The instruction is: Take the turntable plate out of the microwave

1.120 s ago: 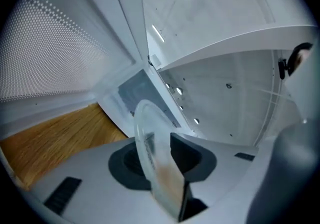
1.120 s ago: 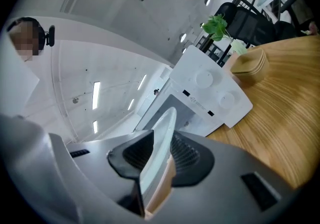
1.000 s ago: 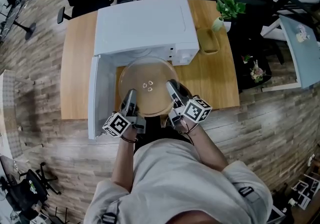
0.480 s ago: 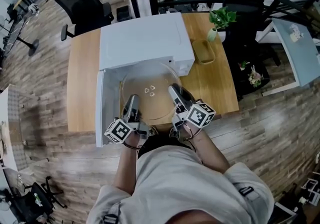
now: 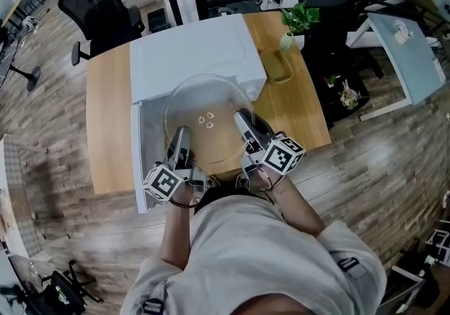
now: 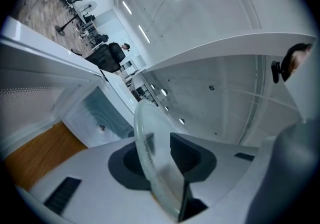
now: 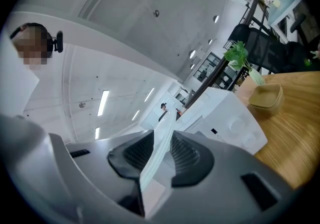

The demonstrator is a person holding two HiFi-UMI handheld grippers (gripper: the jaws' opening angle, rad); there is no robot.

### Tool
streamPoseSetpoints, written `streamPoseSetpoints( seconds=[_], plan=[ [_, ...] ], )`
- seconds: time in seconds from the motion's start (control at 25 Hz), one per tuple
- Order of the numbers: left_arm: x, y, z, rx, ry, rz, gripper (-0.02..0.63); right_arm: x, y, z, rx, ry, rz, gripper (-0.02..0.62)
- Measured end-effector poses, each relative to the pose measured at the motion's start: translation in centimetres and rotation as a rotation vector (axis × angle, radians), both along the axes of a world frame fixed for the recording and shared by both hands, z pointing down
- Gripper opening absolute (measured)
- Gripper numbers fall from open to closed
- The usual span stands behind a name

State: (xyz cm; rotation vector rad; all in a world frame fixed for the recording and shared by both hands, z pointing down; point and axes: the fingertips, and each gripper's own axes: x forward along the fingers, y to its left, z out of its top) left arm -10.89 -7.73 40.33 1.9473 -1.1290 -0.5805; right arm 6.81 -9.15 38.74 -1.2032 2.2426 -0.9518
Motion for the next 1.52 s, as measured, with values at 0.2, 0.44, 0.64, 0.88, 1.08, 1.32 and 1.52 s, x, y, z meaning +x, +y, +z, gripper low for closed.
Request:
streamPoseSetpoints(
  seconds=[0.2, 0.44, 0.64, 0.88, 1.08, 1.32, 1.52],
  plan=[
    [0.6, 0.0, -0.6, 0.012, -0.004, 0.016, 0.120, 0.8, 0.4, -0.7, 0.005, 0.013, 0.019, 0.107],
    [1.1, 0.0, -1.4, 0.015, -0.006, 0.029, 0.120, 1.1, 0.7, -1.5, 0.014, 0.023, 0.026, 0.109],
    [1.8, 0.2, -1.9, 0.019, -0.012, 0.038, 0.120, 1.9, 0.9, -2.0, 0.033, 0.028, 0.030, 0.110],
    [1.6, 0.1, -2.2, 0.037, -0.019, 0.044, 0.120, 1.7, 1.0, -2.3, 0.040, 0.015, 0.035, 0.109],
    [1.7, 0.3, -2.7, 0.045, -0.022, 0.041, 0.120, 1.7, 1.2, -2.7, 0.035, 0.024, 0.043, 0.110],
    [1.5, 0.4, -2.7, 0.054, -0.023, 0.040, 0.120, 1.7, 1.2, -2.6, 0.062, 0.022, 0.036, 0.110],
    [1.7, 0.4, -2.9, 0.061, -0.025, 0.046, 0.120, 1.8, 1.3, -2.9, 0.062, 0.022, 0.043, 0.110]
  ],
)
